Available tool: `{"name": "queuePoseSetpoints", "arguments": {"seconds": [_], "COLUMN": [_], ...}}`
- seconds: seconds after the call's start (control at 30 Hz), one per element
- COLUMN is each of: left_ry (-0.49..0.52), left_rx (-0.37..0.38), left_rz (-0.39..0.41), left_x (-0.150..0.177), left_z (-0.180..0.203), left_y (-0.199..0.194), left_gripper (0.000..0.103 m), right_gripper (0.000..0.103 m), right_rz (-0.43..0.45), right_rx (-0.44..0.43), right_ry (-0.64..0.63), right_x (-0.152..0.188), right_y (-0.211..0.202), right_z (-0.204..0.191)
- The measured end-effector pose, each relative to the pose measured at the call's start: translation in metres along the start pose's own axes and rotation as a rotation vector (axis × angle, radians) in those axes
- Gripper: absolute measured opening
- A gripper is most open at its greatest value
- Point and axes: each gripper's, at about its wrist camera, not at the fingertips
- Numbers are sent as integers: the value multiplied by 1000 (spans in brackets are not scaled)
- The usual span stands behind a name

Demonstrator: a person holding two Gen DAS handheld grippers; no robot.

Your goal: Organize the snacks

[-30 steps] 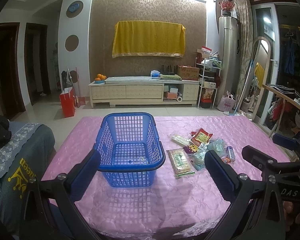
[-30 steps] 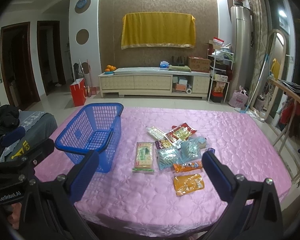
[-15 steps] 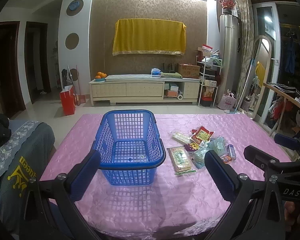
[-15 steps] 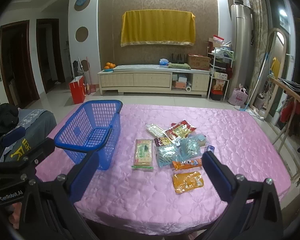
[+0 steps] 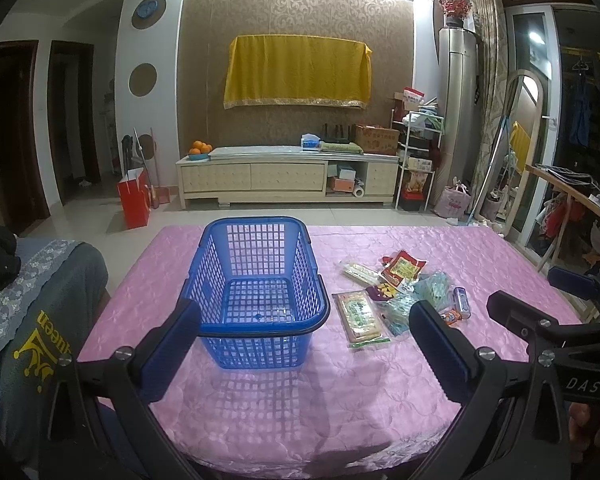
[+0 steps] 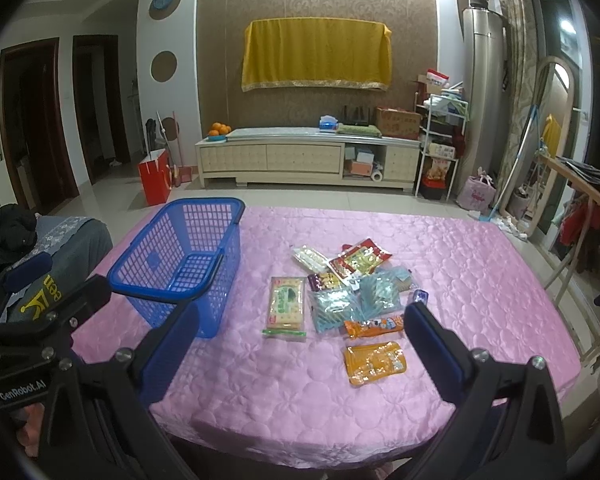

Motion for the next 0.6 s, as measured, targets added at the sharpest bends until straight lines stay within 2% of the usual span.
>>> {"name": "queuePoseSetpoints", "arguments": {"seconds": [0.6], "left_ry": [0], "left_rx": [16], "left_rz": [-14], "left_x": [-7], "left_z": [3], "left_y": [15], "left_gripper": [103], "right_gripper": [103], "right_rz": [-20], "right_rx": [1], "right_ry": [-4], "right_x": [-8], "right_y": [9], "right_z": [10]}}
Point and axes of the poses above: each gripper's, at about its wrist camera, not at the fingertips, and y roughly the way its jaws point, z to its right, x to its underside, and after that the axes turned 15 degrees about x, right-handed
